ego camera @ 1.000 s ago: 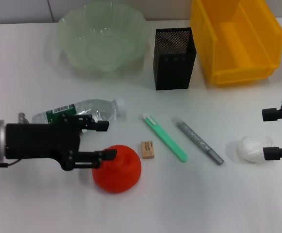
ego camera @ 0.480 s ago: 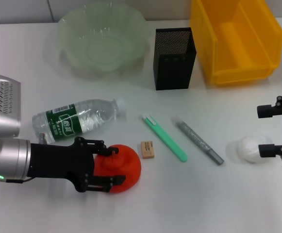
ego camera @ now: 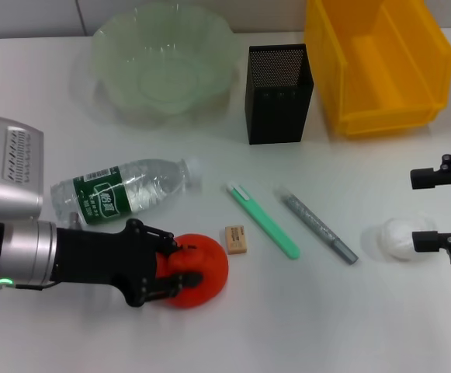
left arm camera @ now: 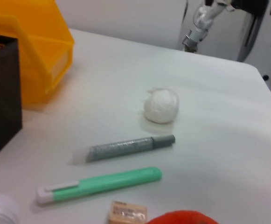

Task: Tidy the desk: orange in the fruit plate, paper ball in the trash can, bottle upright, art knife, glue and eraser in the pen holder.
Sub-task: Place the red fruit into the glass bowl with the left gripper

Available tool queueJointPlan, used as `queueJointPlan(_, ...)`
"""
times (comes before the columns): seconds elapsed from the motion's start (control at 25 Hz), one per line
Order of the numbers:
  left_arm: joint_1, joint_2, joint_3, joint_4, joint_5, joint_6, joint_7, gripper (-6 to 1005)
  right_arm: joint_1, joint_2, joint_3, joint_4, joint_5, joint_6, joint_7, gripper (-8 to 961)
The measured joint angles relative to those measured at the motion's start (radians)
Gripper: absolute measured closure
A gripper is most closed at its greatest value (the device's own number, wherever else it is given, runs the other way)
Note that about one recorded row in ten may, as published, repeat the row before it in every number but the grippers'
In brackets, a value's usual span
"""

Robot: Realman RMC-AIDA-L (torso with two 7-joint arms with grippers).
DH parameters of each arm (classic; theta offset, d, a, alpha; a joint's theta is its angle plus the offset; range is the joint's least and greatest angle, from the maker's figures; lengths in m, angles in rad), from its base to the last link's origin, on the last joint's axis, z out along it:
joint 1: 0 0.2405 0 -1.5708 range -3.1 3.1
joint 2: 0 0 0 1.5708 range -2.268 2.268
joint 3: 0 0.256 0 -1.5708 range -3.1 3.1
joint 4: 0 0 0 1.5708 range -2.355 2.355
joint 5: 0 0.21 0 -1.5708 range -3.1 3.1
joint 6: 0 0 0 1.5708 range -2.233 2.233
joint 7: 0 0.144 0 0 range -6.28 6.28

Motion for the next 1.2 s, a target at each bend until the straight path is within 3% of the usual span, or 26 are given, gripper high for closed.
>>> queueJointPlan(0.12, 0.0, -0.001, -0.01, -0.001, -0.018, 0.0, -0.003, 612, -0.005, 0.001, 0.003, 0.003, 0.0, 0.001, -0.008, 188)
queueJointPlan(0.4, 0.015, 0.003, -0.011, 0.02, -0.084, 0.021, -0.027, 762, -0.016, 0.002, 0.01, 0.003, 0.008, 0.005, -0.008, 188)
queueJointPlan(0.52, 0.022, 0.003, -0.063, 0.145, -0.105, 0.107, -0.139, 805, -0.027, 0.004, 0.023, 0.005, 0.008, 0.011, -0.005, 188)
queueJointPlan(0.64, 0.014, 0.001, -0.102, 0.246, -0.122, 0.108, -0.208, 838, -0.046, 0.005, 0.032, 0.008, 0.006, 0.023, -0.003, 188)
queueJointPlan(0.92, -0.121, 0.004, -0.19, 0.227, -0.153, -0.131, -0.32, 894, -0.083, 0.005, 0.033, 0.038, -0.017, 0.065, -0.005, 188)
queueJointPlan(1.04, -0.187, 0.002, -0.187, 0.15, -0.156, -0.303, -0.356, 912, -0.087, 0.004, 0.033, 0.067, -0.022, 0.079, -0.013, 188)
queueJointPlan(1.08, -0.187, 0.002, -0.187, 0.15, -0.156, -0.303, -0.356, 918, -0.089, 0.004, 0.033, 0.08, -0.022, 0.082, -0.021, 188)
queueJointPlan(1.2, -0.285, -0.002, -0.184, 0.008, -0.159, -0.513, -0.36, 930, -0.091, 0.004, 0.033, 0.108, -0.022, 0.083, -0.037, 189)
